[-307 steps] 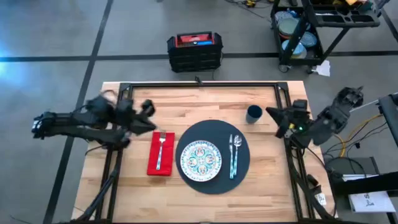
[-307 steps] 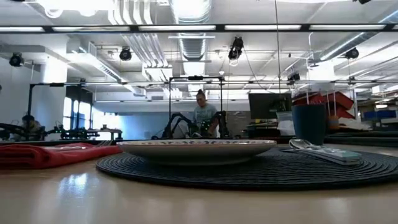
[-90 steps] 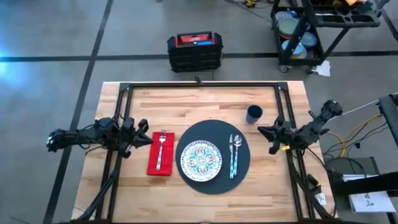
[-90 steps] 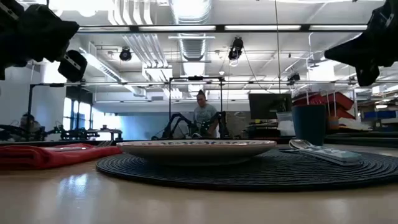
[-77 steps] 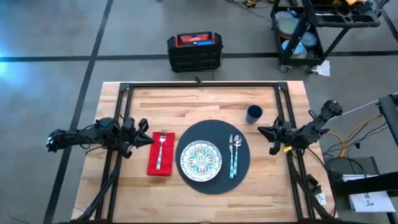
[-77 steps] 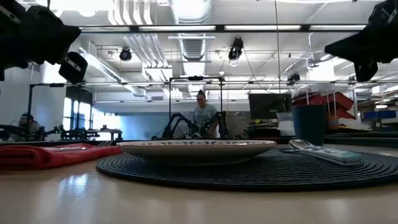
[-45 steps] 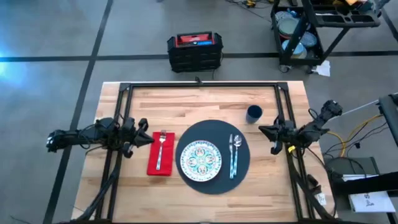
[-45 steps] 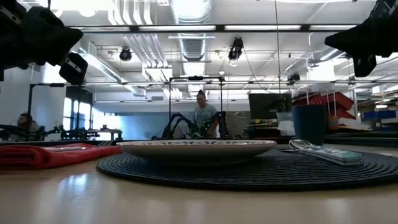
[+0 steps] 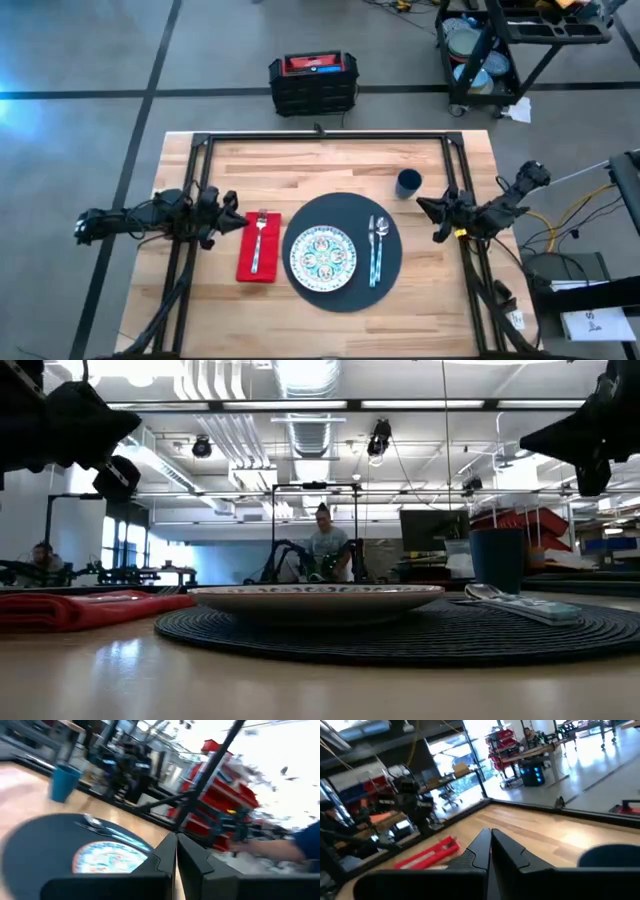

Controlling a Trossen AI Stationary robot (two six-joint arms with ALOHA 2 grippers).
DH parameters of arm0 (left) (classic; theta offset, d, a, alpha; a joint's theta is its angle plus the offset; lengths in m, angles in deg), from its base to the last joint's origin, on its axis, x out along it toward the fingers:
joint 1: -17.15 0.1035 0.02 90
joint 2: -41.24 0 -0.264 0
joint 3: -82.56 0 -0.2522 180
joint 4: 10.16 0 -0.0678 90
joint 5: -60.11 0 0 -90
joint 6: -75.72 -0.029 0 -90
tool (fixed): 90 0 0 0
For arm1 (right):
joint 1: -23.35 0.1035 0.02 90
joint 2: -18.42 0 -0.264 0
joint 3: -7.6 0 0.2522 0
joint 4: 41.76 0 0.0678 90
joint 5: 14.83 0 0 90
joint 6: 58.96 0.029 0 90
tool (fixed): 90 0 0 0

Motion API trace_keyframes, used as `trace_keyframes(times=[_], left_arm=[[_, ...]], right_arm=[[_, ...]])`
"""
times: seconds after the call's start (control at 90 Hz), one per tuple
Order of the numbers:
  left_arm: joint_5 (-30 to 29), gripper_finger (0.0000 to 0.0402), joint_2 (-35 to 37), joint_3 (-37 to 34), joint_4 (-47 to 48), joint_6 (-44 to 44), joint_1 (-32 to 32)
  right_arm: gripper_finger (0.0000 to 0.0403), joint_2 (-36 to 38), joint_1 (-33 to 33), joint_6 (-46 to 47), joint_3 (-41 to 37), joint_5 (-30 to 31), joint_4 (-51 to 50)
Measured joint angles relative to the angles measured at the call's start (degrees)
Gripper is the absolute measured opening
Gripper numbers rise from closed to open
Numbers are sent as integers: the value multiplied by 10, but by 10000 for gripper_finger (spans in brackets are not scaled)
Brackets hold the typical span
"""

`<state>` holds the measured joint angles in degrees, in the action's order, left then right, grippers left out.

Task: Set table place
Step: Return to Home Position

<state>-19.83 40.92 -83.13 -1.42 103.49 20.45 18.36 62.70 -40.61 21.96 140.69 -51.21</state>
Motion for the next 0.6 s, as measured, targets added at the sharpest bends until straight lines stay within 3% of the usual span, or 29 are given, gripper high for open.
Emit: trace_keyframes(times=[0.122, 0.2, 0.456, 0.6], left_arm=[[-75, 0, 3, 0, 4, -46, 10], [-83, 0, 3, 0, 4, -59, 25], [60, 0, 0, 0, 6, -32, 112], [118, 0, -2, 0, 9, -26, 171]], right_arm=[[0, 0, 0, 64, 0, 70, -50], [0, -1, -1, 61, 0, 80, -52], [0, -1, -23, 58, 0, 63, -49], [0, -1, -56, 31, 0, -13, -32]])
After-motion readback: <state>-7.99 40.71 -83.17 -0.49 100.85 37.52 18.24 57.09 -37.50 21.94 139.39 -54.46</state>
